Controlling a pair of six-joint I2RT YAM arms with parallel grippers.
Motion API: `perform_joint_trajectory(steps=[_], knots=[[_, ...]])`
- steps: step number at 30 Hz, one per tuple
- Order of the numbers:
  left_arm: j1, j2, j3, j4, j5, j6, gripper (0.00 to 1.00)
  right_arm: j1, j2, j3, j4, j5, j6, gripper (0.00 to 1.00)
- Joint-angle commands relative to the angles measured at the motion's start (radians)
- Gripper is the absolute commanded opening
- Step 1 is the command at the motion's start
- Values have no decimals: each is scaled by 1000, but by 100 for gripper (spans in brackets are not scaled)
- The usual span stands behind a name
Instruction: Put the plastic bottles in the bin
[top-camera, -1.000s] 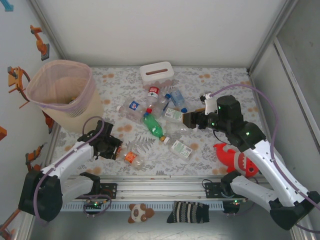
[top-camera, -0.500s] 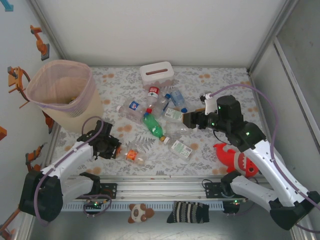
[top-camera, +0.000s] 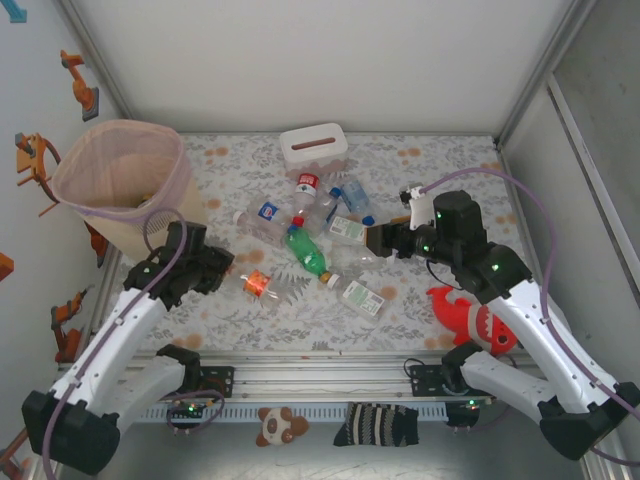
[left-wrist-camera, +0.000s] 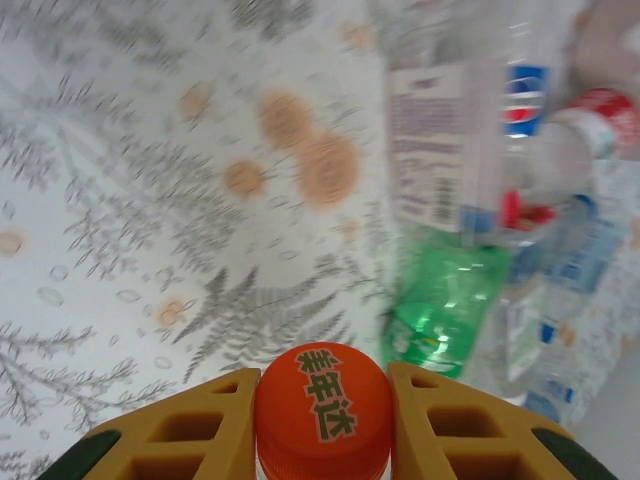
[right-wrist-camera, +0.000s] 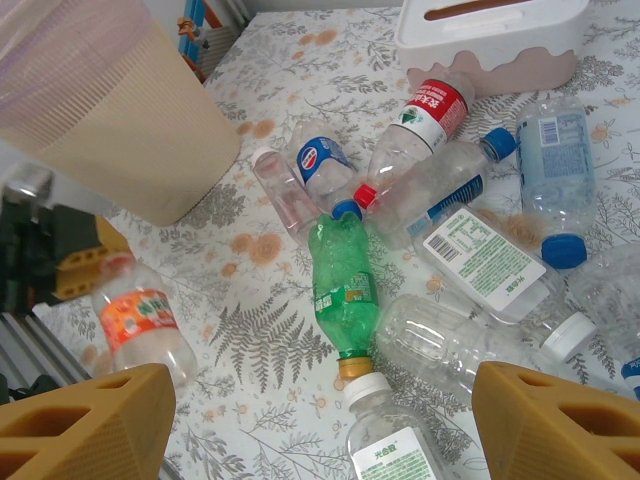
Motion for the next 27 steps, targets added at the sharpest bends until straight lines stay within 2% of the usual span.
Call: perform_joint_trajectory(steps=[1,4,7,15,22,27], knots=[[6,-54,85,-45,-89,193,17,-2,-7,15,13,-5,-19,77],[7,-81,163,-18,-134,337,15,-2,-1,23,11,-9,-21,77],[7,-72,264,30,-134,517,15,-2,3,29,10,-8,-22,77],[18,90,616,0,-212,845,10,-2,18,51,11,-9,-24,77],[75,268,915,-16,-288,1006,10,-2,29,55,19,-17,-12,76],[229,377,1056,-11,-245,994,10,-1,24,63,17,-12,-13,76]])
